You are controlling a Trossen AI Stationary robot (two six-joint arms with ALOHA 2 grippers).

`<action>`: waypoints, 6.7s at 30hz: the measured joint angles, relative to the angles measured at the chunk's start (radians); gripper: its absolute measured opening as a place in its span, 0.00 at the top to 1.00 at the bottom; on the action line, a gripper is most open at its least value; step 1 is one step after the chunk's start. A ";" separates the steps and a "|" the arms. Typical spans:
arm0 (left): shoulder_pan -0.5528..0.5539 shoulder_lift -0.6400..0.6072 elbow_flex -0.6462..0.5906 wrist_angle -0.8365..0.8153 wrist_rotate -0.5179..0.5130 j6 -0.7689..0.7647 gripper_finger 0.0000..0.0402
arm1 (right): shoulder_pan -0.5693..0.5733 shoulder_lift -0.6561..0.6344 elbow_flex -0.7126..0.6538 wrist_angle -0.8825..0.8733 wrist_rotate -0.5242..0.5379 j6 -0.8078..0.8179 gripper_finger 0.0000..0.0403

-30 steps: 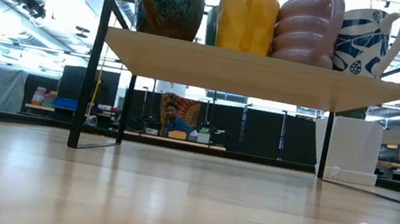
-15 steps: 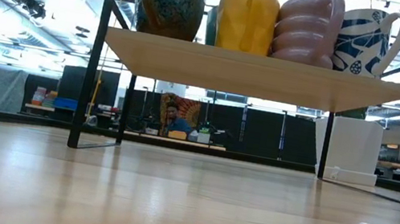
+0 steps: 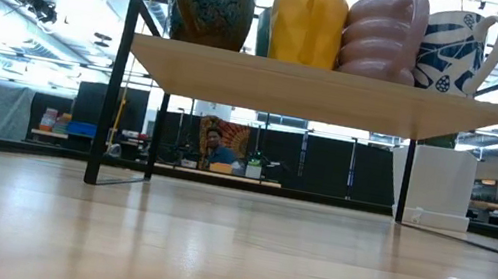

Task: Place coffee mugs
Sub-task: Return to Home Position

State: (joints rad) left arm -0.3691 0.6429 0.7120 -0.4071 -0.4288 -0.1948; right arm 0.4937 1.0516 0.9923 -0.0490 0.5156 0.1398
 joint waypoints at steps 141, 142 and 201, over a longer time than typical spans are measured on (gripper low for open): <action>-0.088 -0.467 -0.705 0.567 -0.065 0.102 0.55 | -0.150 -1.048 -0.629 -0.745 -0.049 0.590 0.72; -0.088 -0.467 -0.705 0.567 -0.065 0.102 0.55 | -0.150 -1.048 -0.629 -0.745 -0.049 0.590 0.72; -0.088 -0.467 -0.705 0.567 -0.064 0.103 0.55 | -0.150 -1.048 -0.629 -0.745 -0.047 0.590 0.72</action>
State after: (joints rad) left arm -0.4570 0.1762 0.0067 0.1602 -0.4931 -0.0920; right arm 0.3435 0.0040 0.3637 -0.7945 0.4686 0.7296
